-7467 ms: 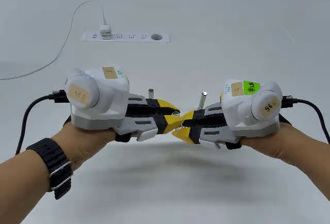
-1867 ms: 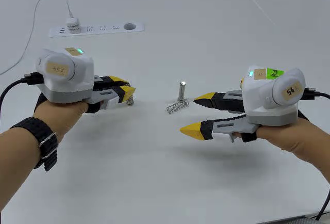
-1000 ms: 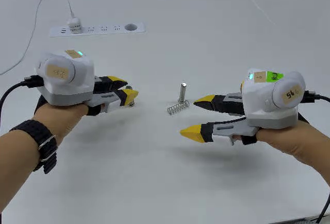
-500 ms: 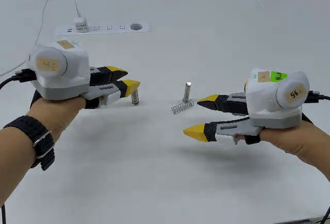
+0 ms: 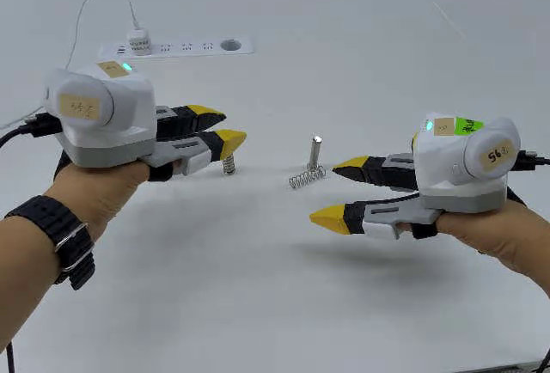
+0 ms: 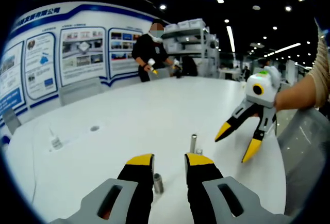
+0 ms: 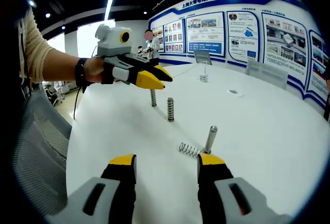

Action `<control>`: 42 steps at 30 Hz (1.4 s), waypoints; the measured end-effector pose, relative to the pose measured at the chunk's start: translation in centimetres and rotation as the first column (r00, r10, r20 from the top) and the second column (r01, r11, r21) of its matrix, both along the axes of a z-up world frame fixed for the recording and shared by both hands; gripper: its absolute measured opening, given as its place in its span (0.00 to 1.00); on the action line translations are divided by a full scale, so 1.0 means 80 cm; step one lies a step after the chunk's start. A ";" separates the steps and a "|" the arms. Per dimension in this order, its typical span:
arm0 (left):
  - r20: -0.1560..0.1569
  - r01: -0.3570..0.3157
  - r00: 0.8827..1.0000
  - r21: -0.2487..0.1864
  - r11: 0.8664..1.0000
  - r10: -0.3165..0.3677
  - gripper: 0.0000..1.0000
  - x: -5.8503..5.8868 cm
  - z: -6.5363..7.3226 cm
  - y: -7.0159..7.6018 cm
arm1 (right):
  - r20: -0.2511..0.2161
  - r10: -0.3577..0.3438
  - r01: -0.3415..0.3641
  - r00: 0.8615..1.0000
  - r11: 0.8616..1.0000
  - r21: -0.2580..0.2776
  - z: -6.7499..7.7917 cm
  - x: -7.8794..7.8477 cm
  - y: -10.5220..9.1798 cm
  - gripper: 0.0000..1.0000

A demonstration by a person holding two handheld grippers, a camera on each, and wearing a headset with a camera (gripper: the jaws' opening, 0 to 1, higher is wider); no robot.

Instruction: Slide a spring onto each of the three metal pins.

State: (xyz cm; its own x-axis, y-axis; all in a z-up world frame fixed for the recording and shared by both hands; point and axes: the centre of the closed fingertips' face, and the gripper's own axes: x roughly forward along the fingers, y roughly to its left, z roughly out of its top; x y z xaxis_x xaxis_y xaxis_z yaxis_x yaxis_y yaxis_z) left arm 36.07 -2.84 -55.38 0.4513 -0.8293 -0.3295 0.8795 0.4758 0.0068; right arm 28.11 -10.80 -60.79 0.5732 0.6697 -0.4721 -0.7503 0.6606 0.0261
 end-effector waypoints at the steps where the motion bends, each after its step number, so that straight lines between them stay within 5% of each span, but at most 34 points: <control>1: 0.001 0.005 1.000 -0.002 1.000 -0.005 0.24 -0.004 0.002 -0.002 | 0.000 -0.002 0.002 1.000 1.000 0.001 0.000 0.000 -0.001 0.49; 8: -0.006 0.041 0.999 -0.006 0.999 -0.041 0.23 -0.027 0.003 -0.016 | 0.005 -0.009 0.009 1.000 1.000 0.002 0.002 0.002 -0.004 0.49; 18: -0.076 0.088 0.993 0.021 0.996 -0.086 0.22 -0.061 -0.034 -0.044 | 0.020 -0.021 0.021 1.000 1.000 -0.003 0.009 0.004 -0.018 0.49; 30: -0.137 0.066 0.989 0.040 0.997 -0.060 0.25 -0.057 -0.071 -0.065 | 0.030 -0.022 0.023 0.999 0.999 -0.028 0.018 0.004 -0.034 0.50; 42: -0.150 0.082 0.987 0.109 0.991 -0.065 0.25 -0.043 -0.098 -0.083 | 0.020 -0.026 0.027 0.999 0.999 -0.041 0.015 0.004 -0.051 0.52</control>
State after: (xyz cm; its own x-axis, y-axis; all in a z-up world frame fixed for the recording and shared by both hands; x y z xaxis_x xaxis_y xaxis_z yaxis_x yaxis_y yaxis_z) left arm 32.62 -9.49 -63.19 0.3309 -0.8115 -0.4817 0.9076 0.4134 -0.0730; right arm 28.40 -14.91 -59.59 0.5995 0.6347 -0.4876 -0.7328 0.6803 -0.0155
